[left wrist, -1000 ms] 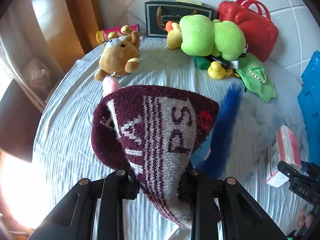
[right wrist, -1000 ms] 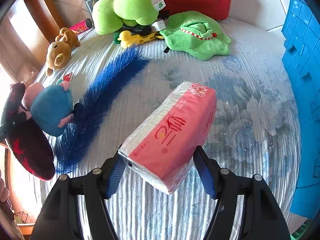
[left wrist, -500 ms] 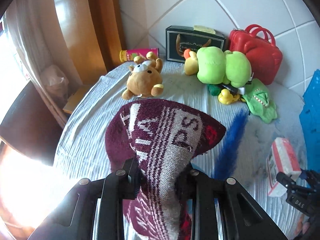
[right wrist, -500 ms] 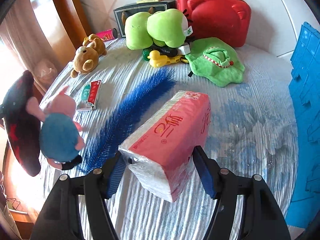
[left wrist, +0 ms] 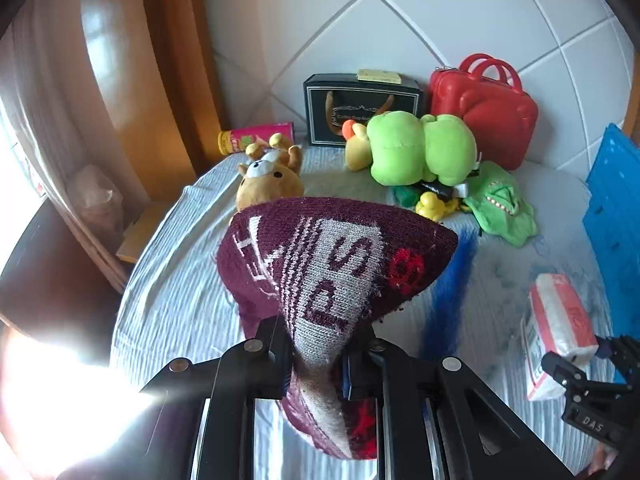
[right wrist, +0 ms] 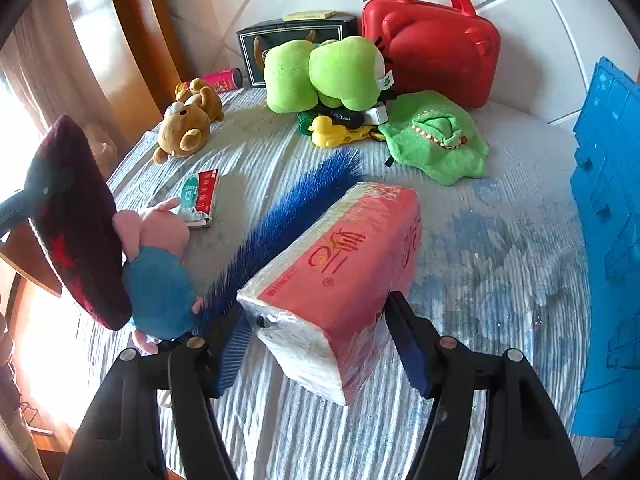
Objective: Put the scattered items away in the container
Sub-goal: 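Lift the knit hat with left gripper while right gripper lifts the tissue pack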
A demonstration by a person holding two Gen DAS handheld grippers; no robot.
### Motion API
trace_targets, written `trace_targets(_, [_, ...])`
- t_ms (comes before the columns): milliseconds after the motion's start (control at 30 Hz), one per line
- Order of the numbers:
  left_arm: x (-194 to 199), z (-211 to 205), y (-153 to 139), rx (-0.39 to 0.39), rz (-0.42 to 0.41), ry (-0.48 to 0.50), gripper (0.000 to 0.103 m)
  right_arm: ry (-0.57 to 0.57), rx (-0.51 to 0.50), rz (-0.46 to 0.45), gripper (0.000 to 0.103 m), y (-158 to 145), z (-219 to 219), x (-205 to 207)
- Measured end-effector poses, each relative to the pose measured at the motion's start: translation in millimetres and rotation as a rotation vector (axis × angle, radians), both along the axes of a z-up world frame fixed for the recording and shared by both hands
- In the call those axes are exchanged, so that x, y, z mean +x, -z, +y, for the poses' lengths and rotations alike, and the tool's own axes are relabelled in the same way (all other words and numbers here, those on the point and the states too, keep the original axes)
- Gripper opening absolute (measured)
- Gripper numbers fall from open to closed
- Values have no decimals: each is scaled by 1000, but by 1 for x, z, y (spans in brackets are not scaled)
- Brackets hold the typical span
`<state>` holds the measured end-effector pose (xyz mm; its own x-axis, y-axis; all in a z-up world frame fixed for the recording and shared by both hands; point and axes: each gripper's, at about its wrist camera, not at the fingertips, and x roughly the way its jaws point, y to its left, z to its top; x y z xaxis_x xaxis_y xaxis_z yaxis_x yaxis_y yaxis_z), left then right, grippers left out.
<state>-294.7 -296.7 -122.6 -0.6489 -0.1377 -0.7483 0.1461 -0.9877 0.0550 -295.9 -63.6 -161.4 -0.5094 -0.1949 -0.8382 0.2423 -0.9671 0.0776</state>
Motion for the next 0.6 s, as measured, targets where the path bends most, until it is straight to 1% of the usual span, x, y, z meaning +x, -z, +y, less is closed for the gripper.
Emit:
trace_targets(333, [7, 36, -24, 29, 60, 124, 16, 60, 12, 89, 65, -39, 8, 21])
trace_targets(600, [14, 64, -39, 46, 91, 213, 16, 137, 33, 145, 65, -64, 30, 42])
